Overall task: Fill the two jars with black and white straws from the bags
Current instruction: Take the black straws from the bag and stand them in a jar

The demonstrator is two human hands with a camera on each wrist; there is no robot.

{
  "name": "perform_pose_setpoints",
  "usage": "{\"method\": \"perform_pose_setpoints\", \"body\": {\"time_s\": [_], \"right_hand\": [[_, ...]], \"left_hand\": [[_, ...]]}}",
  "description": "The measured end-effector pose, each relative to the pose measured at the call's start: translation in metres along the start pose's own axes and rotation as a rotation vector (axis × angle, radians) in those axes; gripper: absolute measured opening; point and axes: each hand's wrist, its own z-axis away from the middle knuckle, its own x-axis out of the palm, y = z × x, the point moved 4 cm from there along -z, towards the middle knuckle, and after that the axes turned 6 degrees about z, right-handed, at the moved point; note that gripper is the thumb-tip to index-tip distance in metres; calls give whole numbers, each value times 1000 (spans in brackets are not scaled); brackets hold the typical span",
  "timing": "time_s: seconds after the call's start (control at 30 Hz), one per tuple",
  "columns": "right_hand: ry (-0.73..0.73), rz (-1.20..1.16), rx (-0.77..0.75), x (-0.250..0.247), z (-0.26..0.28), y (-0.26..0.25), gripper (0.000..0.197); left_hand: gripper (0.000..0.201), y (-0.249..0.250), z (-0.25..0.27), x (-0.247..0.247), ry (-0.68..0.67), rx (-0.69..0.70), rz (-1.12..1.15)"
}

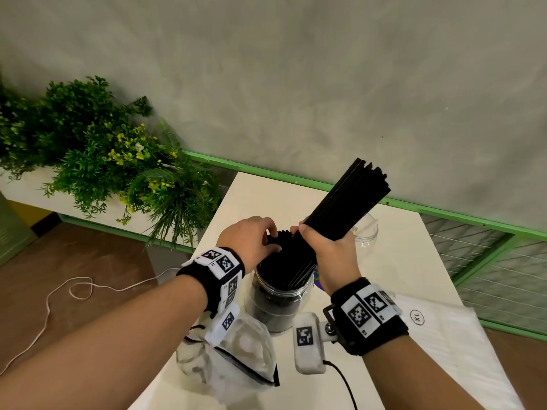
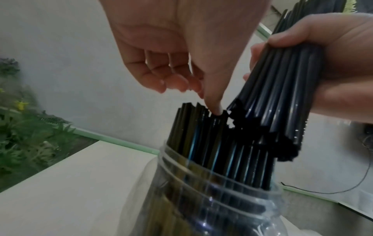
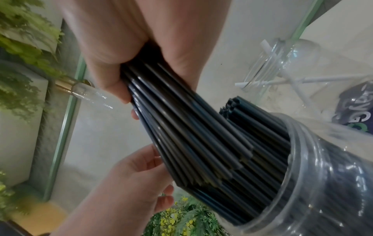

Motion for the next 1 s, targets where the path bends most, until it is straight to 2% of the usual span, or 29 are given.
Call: {"method": "perform_pose_setpoints", "body": {"time_s": [0.1,0.27,0.47,0.63,0.77,0.87,1.0], "right_hand": [[-22,59,-22,4,-3,7,14],[-42,185,-79,5,-4,17,2],[-103,215,-73,11,-4,25,5],[-161,208,-99,11,-5,21,5],[-208,316,-54,12,-4,41,10],[-199,347,-20,11,-2,51,14],[-88,415,-22,1,-7,52,29]], "left_hand": [[20,-7,0,3,-22,3,-12],[18,-19,6,6,-2,-5,115],[39,-28,20,20,-25,-22,236],[34,-26,17,20,-27,-41,276],[24,-28,14,19,-36,-58,316],[23,-28,12,19,-14,-77,371],[23,-32,17,19,57,-114,466]]}}
